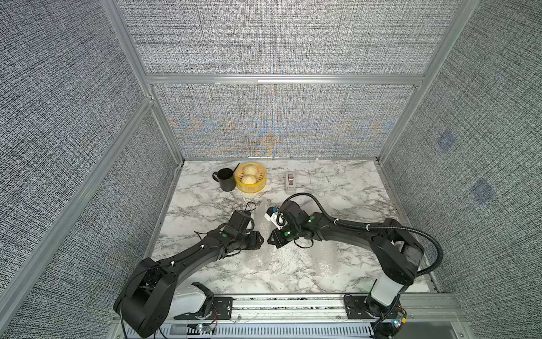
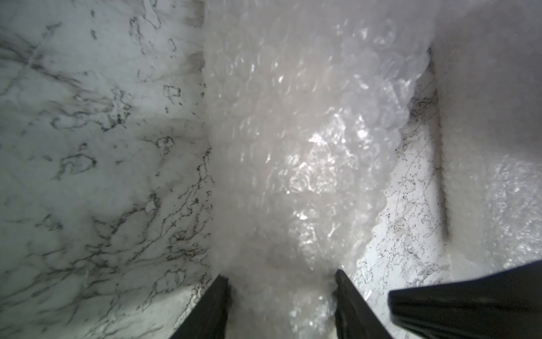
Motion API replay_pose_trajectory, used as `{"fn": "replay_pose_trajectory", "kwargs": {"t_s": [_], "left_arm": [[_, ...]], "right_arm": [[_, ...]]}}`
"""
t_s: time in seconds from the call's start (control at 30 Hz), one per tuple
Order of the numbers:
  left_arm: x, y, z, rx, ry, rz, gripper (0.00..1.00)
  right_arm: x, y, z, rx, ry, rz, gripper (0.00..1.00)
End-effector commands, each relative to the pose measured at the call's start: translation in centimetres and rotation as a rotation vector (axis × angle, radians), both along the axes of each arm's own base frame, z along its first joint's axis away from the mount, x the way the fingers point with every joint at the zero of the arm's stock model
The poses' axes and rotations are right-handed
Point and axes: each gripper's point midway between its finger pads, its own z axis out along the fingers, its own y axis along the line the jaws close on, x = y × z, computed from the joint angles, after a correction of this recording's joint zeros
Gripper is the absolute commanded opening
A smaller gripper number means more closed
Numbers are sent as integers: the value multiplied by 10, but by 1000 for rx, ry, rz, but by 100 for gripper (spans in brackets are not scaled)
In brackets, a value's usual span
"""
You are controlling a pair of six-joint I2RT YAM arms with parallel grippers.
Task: Wrap vases in bubble wrap
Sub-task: Stick the tape on the bubble wrap.
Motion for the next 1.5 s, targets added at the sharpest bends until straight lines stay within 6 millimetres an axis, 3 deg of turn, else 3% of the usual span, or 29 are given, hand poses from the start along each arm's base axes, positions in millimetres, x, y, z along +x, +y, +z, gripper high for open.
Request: {"fn": "replay_pose_trajectory", "kwargs": {"t_s": [0.0, 0.13, 0.37, 0.7, 0.93, 1.2, 1.33, 1.47], "left_arm": [[-19, 24, -21, 122, 88, 13, 54], [-20, 24, -22, 124, 88, 13, 54], [-20, 25, -22, 120, 88, 19, 54], [-20, 25, -20, 121, 85, 20, 54], [-19, 25, -20, 124, 83, 19, 54], [-19, 24, -21, 119, 85, 21, 54], [-17, 24, -19, 121, 76, 25, 55], [-10, 24, -9, 133, 47, 28, 66]], "right_arm": [[-3, 2, -4, -7, 12, 15, 0], [-5, 3, -19, -30, 31, 17, 0], [-9, 12, -28, -24, 41, 37, 0], [-7, -13, -8, -105, -57, 6, 0], [-17, 9, -15, -74, -18, 57, 0], [-15, 14, -36, -94, 4, 60, 0], [-14, 8, -22, -85, -31, 49, 0], [-16, -5, -14, -111, -45, 50, 0]]}}
